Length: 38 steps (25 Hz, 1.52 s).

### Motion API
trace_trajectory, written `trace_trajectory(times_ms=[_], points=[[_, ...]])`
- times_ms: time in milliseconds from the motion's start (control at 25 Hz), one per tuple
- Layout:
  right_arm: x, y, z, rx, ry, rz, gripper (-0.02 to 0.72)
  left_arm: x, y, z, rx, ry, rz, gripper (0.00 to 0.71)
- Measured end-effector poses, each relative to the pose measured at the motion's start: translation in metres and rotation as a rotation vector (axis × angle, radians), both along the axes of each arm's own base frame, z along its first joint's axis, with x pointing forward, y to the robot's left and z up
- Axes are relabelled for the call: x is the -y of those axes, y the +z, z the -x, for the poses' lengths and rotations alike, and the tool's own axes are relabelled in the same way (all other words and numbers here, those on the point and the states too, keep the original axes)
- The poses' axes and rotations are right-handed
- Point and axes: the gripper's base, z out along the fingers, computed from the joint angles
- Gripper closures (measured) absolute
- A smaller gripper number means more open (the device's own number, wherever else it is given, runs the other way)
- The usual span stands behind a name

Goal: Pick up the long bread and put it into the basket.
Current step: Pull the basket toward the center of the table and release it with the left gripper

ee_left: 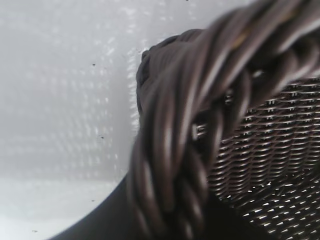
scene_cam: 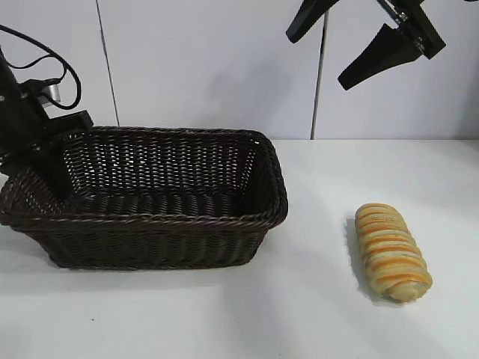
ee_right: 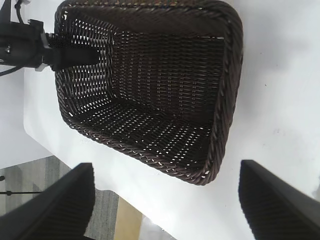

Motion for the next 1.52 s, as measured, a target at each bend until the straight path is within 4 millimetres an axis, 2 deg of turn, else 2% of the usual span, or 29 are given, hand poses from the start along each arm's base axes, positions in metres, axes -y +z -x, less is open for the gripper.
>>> trace_trajectory(times_ms=[680,880,1280,1320,1400,1520], points=[[0.0,0.0,0.0,0.0,0.0,0.0,0.159,-0.001,-0.001,0.0,-0.009,0.021,-0.008,0.611],[0.0,0.0,0.0,0.0,0.0,0.0,0.159,-0.001,-0.016,0.0,-0.071,0.031,-0.004,0.611],[0.0,0.0,0.0,0.004,-0.003,0.0,0.159,-0.001,-0.015,-0.001,-0.067,0.033,0.002,0.61],[0.0,0.0,-0.001,0.006,-0.005,0.0,0.159,-0.001,-0.016,-0.001,-0.067,0.033,0.002,0.592],[0.0,0.0,-0.001,0.011,-0.008,0.0,0.159,0.0,-0.019,-0.002,-0.07,0.039,0.005,0.48],[0.0,0.0,-0.001,0.013,-0.01,0.0,0.159,0.002,-0.017,-0.002,-0.065,0.04,0.016,0.196]])
